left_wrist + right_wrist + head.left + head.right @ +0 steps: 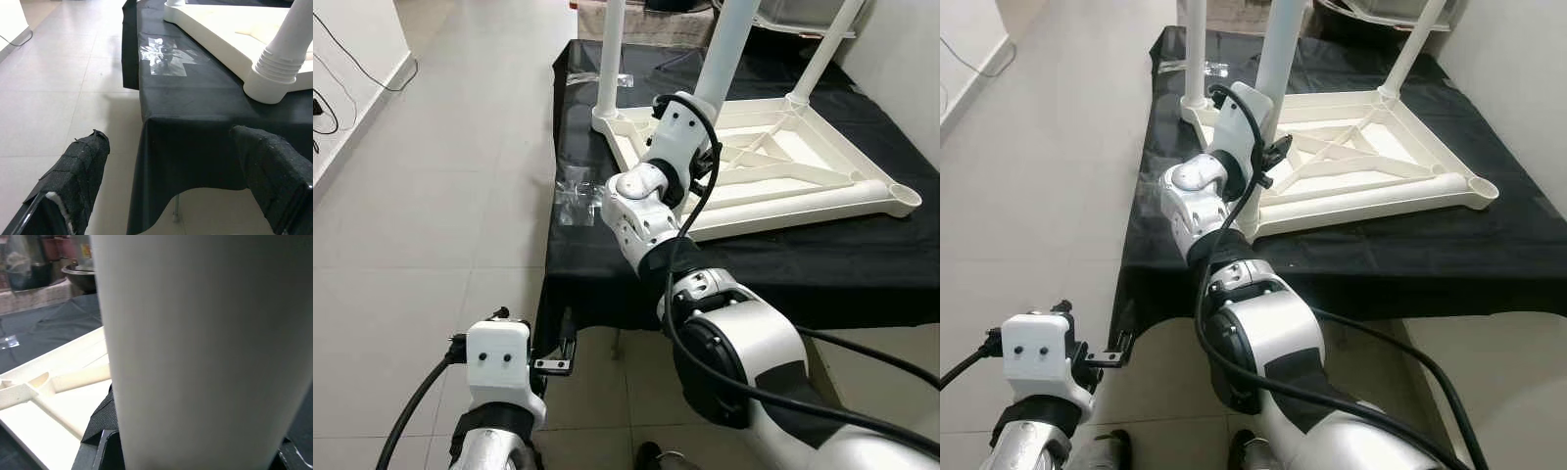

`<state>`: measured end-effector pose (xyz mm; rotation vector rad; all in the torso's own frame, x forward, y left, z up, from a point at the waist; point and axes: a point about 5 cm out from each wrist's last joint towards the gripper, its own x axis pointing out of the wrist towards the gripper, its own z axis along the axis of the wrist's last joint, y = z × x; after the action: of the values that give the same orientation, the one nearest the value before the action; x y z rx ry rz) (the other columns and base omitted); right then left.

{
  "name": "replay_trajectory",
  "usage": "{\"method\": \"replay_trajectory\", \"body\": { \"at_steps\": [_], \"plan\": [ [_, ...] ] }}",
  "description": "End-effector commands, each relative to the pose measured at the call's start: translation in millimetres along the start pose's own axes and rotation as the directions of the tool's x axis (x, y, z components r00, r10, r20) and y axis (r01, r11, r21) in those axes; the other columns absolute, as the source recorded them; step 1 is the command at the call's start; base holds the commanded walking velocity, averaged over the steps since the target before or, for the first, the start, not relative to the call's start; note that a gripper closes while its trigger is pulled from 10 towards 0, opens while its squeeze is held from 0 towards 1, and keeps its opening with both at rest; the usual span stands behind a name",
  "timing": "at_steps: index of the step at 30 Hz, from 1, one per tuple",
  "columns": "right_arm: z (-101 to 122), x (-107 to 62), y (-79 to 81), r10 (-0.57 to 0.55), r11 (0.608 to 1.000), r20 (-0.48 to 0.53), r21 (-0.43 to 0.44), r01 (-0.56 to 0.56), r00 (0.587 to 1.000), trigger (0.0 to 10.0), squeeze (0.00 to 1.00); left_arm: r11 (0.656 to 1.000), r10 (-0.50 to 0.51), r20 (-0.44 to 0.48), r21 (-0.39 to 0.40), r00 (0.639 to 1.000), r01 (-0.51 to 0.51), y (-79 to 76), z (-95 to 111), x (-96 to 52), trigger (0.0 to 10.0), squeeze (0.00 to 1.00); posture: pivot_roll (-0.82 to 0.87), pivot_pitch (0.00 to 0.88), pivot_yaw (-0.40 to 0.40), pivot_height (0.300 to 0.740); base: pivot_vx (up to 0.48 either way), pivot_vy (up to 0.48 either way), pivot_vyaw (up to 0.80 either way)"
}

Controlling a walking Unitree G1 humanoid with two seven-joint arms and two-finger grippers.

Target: Building children table

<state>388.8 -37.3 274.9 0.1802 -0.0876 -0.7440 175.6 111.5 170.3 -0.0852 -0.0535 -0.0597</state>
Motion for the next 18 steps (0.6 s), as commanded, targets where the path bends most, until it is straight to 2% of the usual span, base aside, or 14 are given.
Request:
{"method": "replay_trajectory", "body": {
  "at_steps": [1,4,6,9,18],
  "plan": [
    [-25,1.7,-9.6,-0.085,0.996,-0.145,-0.042,0.080,0.986,10.0,0.00,0.994,-0.112,-0.002,-0.013,0.994,0.112,-12.8,3,-2.7,10.0,0.00,0.11,0.278,-0.114,0.740,0.000,0.000,0.00],
    [-24,2.5,-9.6,-0.085,0.995,-0.117,-0.067,0.077,0.989,10.0,0.00,0.943,-0.332,0.030,-0.029,0.943,0.333,-33.4,12,-7.6,10.0,0.00,0.11,0.278,-0.114,0.740,0.000,0.000,0.00],
    [-26,1.0,-9.5,-0.089,0.994,-0.130,-0.075,0.080,0.988,10.0,0.00,0.918,-0.389,0.048,-0.063,0.920,0.391,-39.9,17,-7.7,10.0,0.00,0.11,0.276,-0.110,0.740,0.000,0.000,0.00],
    [-27,-1.5,-8.0,-0.080,0.995,-0.133,-0.071,0.071,0.988,10.0,0.00,0.901,-0.425,0.048,-0.071,0.904,0.428,-44.8,17,-9.4,10.0,0.00,0.11,0.276,-0.110,0.740,0.000,0.000,0.00],
    [-31,-13.2,-0.7,-0.031,0.997,-0.153,-0.076,0.019,0.988,10.0,0.00,0.912,-0.400,0.028,-0.091,0.916,0.401,-45.2,12,-13.9,10.0,0.00,0.11,0.276,-0.107,0.740,0.000,0.000,0.00]
  ]
}}
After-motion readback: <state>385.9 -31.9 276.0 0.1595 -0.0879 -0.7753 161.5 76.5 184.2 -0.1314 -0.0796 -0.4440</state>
